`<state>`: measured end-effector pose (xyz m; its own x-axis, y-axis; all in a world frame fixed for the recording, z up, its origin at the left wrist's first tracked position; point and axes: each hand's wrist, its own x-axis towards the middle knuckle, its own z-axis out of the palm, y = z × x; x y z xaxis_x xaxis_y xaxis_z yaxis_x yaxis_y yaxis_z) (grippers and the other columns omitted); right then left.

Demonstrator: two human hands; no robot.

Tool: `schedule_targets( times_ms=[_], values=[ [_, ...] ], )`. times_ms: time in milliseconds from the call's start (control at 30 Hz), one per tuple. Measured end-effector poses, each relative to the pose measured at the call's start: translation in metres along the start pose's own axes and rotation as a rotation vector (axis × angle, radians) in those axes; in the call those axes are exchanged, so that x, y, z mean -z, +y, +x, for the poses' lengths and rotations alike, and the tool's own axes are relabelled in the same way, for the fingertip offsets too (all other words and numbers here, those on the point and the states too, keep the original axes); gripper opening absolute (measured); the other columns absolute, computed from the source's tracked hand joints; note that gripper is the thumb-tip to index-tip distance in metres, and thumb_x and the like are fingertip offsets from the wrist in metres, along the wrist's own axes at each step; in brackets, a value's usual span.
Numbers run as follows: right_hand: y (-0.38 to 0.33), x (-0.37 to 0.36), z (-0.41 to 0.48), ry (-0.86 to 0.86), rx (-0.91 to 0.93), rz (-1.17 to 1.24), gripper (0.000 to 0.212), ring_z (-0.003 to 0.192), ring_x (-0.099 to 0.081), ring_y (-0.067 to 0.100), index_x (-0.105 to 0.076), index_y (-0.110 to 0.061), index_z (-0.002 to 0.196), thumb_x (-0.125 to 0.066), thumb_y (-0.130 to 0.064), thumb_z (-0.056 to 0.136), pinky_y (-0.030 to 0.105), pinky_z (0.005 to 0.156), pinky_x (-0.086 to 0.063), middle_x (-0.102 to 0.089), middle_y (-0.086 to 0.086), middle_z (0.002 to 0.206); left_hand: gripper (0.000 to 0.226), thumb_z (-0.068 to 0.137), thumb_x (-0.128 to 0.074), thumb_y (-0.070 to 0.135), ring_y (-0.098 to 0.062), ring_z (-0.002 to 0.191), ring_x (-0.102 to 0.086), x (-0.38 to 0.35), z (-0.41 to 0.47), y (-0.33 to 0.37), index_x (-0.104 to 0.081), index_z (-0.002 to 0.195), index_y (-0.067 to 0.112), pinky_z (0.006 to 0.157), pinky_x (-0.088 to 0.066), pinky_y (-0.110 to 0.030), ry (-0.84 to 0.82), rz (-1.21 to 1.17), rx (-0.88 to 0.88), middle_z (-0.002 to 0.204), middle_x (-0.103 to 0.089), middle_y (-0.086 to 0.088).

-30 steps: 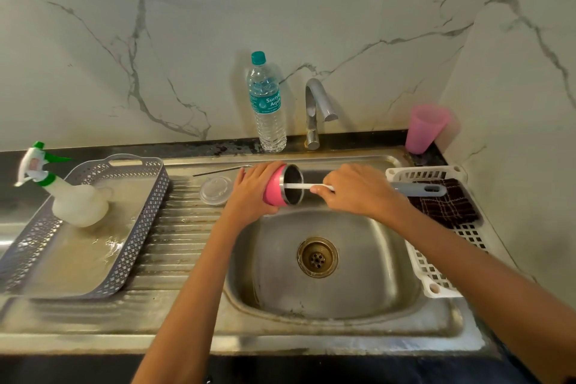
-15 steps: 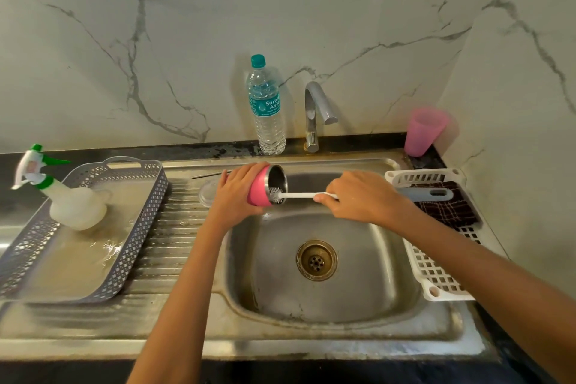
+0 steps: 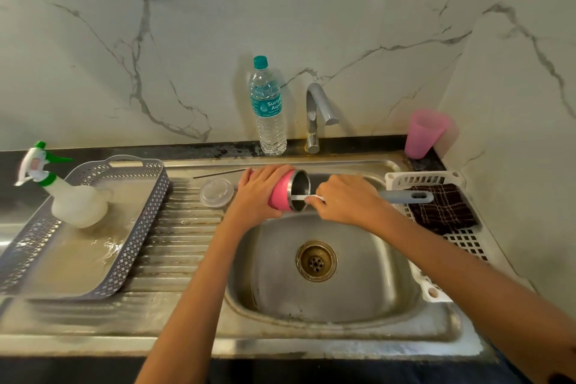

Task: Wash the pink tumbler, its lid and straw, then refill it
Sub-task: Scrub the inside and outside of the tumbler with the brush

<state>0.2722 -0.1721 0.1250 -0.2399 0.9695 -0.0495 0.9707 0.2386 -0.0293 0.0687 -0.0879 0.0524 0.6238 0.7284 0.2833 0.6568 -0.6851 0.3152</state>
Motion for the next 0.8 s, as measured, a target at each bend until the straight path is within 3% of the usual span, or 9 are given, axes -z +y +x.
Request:
schedule_targets(
  times_ms=[200,333,500,667,800],
  values=[
    [0.025,-0.002,-0.02,-0.089,-0.049,0.032,0.049,0.061,-0.052,0.016,-0.043,-0.024,0.062,-0.032,-0.052,0.1,0.034,0.065,-0.048,-0.047,-0.003,0.061,0.096,0.062,-0.085,0.031,-0.023,0.129,-0.046,0.012,-0.015,-0.03,-0.038,0.145,0.025,0.111,-0.029,-0.046,0.054,-0.032,0.092,0.14,-0.049,0.0],
    [0.0,-0.007,-0.003,-0.048,-0.029,0.042,0.043,0.068,-0.051,0.02,-0.053,-0.017,0.079,-0.033,-0.05,0.1,0.034,0.065,-0.044,-0.048,-0.001,0.068,0.096,0.064,-0.085,0.037,-0.02,0.131,-0.044,0.001,-0.002,-0.009,-0.034,0.145,0.03,0.113,-0.03,-0.049,0.01,0.005,-0.009,0.142,-0.047,0.004],
    [0.022,-0.006,-0.013,-0.077,-0.058,0.036,0.049,0.062,-0.053,0.016,-0.055,-0.019,0.074,-0.031,-0.053,0.1,0.033,0.065,-0.047,-0.052,-0.002,0.064,0.095,0.062,-0.086,0.031,-0.022,0.13,-0.044,0.016,-0.012,-0.03,-0.039,0.145,0.025,0.108,-0.025,-0.038,0.058,-0.045,0.075,0.141,-0.048,0.0],
    [-0.003,-0.012,0.004,-0.035,-0.042,-0.019,0.049,0.068,-0.052,0.021,-0.062,-0.014,0.087,-0.032,-0.05,0.101,0.033,0.061,-0.04,-0.053,0.002,0.073,0.097,0.064,-0.086,0.036,-0.018,0.132,-0.042,0.002,-0.002,-0.009,-0.034,0.146,0.03,0.113,-0.029,-0.043,-0.016,-0.046,0.013,0.142,-0.046,0.004],
    [0.018,-0.009,-0.013,-0.085,-0.061,-0.001,0.048,0.061,-0.05,0.016,-0.048,-0.02,0.069,-0.031,-0.051,0.101,0.032,0.061,-0.044,-0.047,-0.002,0.063,0.096,0.063,-0.087,0.03,-0.021,0.13,-0.044,0.015,-0.015,-0.028,-0.038,0.145,0.024,0.108,-0.025,-0.035,0.011,-0.074,0.086,0.14,-0.049,0.0]
  ],
)
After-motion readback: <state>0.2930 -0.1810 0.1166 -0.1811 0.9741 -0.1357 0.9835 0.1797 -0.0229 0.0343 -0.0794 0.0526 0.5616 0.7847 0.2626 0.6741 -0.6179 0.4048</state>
